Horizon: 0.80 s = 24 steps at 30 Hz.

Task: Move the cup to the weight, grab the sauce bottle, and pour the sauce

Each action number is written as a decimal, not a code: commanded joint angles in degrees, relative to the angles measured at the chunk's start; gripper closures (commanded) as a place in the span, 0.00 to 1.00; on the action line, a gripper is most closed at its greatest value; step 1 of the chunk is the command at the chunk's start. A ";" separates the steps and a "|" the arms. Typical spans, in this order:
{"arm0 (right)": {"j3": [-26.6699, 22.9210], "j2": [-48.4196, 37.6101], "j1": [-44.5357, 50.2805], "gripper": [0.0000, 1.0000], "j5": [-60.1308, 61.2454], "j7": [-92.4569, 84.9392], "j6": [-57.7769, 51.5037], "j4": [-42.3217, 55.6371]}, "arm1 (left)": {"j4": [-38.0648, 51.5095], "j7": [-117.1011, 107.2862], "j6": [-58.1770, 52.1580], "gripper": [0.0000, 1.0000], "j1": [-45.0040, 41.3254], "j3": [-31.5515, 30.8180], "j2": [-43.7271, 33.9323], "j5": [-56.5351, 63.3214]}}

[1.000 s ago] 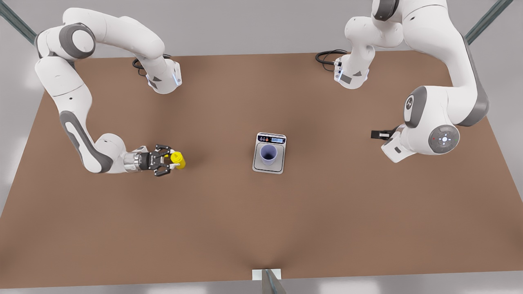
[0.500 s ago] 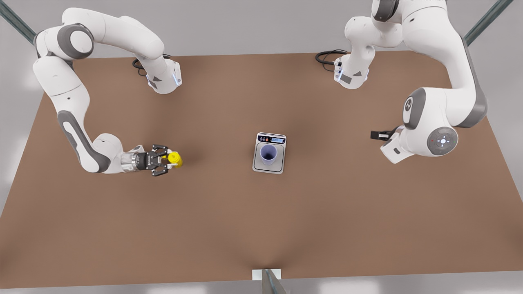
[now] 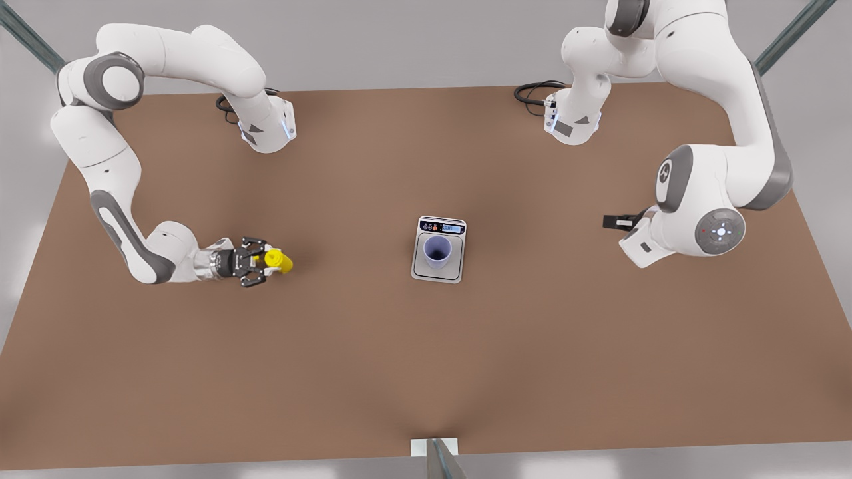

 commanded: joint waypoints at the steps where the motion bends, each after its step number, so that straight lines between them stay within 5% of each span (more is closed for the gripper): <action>1: 0.01 -0.08 0.01 0.36 -0.51 -0.03 -0.32 0.10 | 0.00 0.00 0.00 0.00 0.01 0.09 0.00 -0.12; 24: 0.36 -0.17 0.45 0.28 -8.25 -10.84 3.72 0.89 | -0.26 1.50 0.09 0.00 0.01 0.09 0.61 -0.38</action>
